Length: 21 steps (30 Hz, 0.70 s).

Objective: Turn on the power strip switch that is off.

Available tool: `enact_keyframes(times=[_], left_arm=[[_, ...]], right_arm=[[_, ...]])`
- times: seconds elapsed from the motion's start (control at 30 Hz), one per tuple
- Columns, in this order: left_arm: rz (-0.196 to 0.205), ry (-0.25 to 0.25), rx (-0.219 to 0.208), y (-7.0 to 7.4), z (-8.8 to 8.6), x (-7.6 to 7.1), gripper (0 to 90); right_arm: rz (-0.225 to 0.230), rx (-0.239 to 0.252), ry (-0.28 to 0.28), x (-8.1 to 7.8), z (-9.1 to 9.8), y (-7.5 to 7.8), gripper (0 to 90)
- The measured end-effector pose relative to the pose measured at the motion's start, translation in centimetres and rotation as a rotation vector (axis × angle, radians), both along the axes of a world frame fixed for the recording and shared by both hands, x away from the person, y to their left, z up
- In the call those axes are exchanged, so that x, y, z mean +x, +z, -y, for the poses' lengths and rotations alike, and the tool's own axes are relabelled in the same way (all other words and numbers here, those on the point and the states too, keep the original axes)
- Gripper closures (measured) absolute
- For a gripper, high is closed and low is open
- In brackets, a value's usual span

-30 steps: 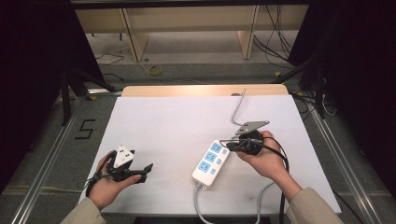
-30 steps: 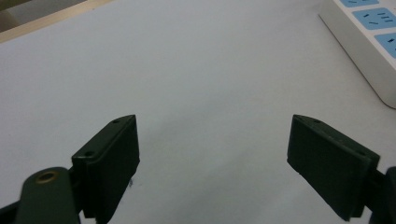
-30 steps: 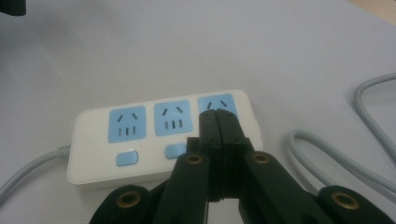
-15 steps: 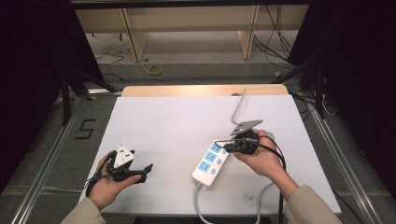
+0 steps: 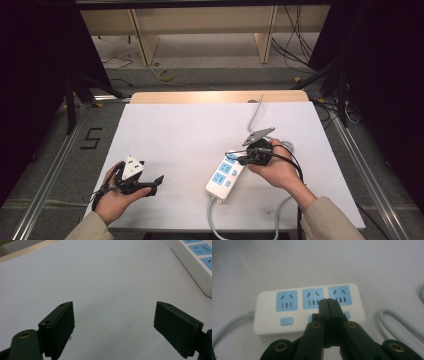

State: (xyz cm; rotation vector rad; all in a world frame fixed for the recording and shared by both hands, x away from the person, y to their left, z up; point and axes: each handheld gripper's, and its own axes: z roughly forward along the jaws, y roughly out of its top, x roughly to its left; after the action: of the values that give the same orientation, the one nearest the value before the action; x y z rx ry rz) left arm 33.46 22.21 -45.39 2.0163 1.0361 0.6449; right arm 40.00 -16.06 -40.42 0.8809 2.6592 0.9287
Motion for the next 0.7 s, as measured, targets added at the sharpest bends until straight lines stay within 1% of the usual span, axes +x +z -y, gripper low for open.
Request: enact_keyframes(times=[0.2,0.4,0.47,0.57,0.7], left_arm=[[-0.002,-0.003,0.003,0.0,0.0,0.0,16.5],[-0.002,-0.003,0.002,0.0,0.0,0.0,16.5],[-0.002,-0.003,0.002,0.0,0.0,0.0,16.5],[-0.002,-0.002,-0.001,0.0,0.0,0.0,16.5],[-0.002,-0.003,0.001,0.0,0.1,0.0,16.5]], right_arm=[[-0.012,-0.011,0.011,0.1,-0.4,-0.1,90.0],[-0.033,-0.036,0.018,0.3,-0.8,-0.2,90.0],[-0.033,-0.041,0.024,0.3,-0.9,-0.3,90.0],[-0.048,-0.048,0.022,0.4,-1.0,-0.3,90.0],[-0.049,-0.058,0.027,0.5,-1.2,-0.4,90.0]])
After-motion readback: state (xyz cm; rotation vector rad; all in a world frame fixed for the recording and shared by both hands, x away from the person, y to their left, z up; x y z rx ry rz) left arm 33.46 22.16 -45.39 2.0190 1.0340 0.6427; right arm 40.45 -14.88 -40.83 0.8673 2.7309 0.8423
